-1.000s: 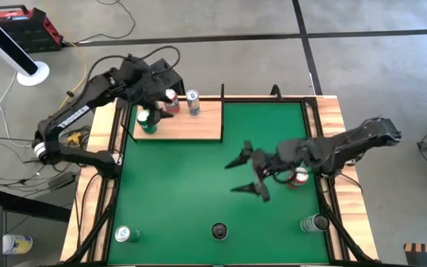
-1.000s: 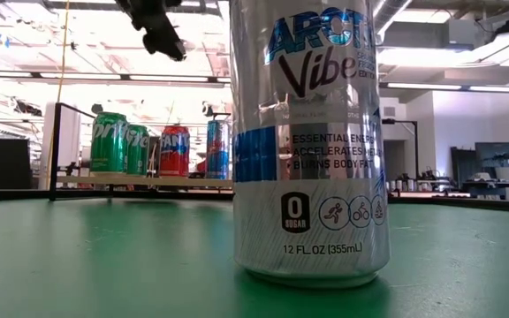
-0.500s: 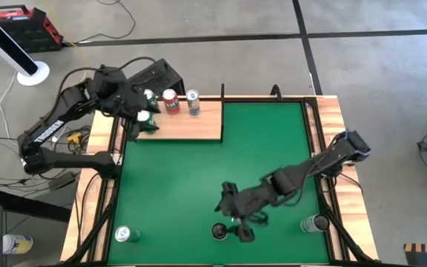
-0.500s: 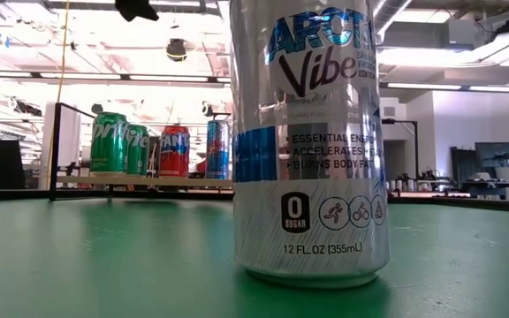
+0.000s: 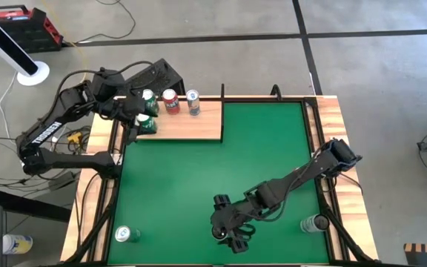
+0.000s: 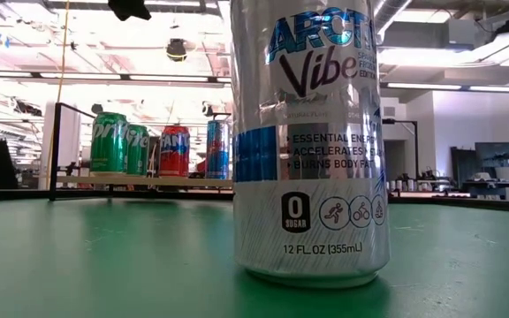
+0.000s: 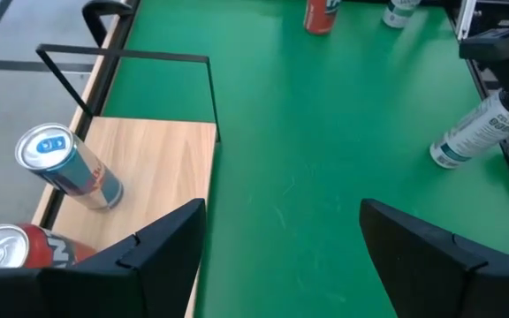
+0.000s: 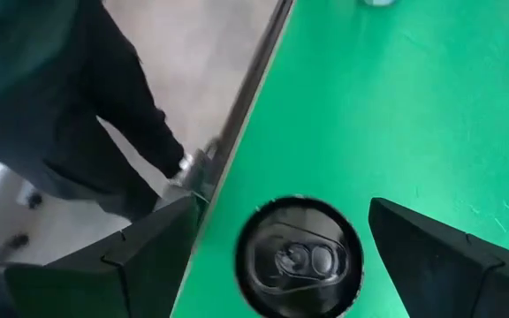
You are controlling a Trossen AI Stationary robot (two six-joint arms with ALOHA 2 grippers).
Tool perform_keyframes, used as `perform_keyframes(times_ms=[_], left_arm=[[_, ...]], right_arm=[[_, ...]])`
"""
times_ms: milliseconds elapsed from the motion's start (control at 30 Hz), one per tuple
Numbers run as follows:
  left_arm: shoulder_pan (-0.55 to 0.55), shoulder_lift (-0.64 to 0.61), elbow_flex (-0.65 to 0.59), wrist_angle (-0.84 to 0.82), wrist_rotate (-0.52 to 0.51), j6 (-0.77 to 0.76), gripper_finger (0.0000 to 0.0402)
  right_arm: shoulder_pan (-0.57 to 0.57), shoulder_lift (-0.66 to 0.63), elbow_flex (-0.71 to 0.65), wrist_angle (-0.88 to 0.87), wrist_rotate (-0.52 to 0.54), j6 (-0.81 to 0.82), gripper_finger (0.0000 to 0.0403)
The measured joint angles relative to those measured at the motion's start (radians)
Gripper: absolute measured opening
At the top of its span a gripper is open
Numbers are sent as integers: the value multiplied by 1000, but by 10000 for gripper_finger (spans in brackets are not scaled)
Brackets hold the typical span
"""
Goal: Place canned beverage on shelf
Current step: Put the left white and blue soda can on the shelf
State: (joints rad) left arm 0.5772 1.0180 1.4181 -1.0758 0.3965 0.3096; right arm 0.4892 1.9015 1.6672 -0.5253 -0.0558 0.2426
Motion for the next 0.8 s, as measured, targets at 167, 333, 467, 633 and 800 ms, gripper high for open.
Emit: perform_keyframes(times_ms=[167, 333, 467, 633, 800], left_arm=[[-3, 0, 0, -8, 0, 3, 284], [-3, 0, 0, -12, 0, 3, 283], [-3, 0, 0, -12, 0, 8, 283], [-3, 0, 0, -9, 0, 12, 283], [-3, 1, 0, -2, 0, 13, 283]], right_arm=[[7, 3, 0, -25, 46, -41, 359], [7, 3, 0, -62, 56, -42, 359], [13, 3, -10, -70, 55, -44, 359], [15, 3, -12, -74, 53, -44, 359], [13, 19, -10, -81, 53, -64, 359]])
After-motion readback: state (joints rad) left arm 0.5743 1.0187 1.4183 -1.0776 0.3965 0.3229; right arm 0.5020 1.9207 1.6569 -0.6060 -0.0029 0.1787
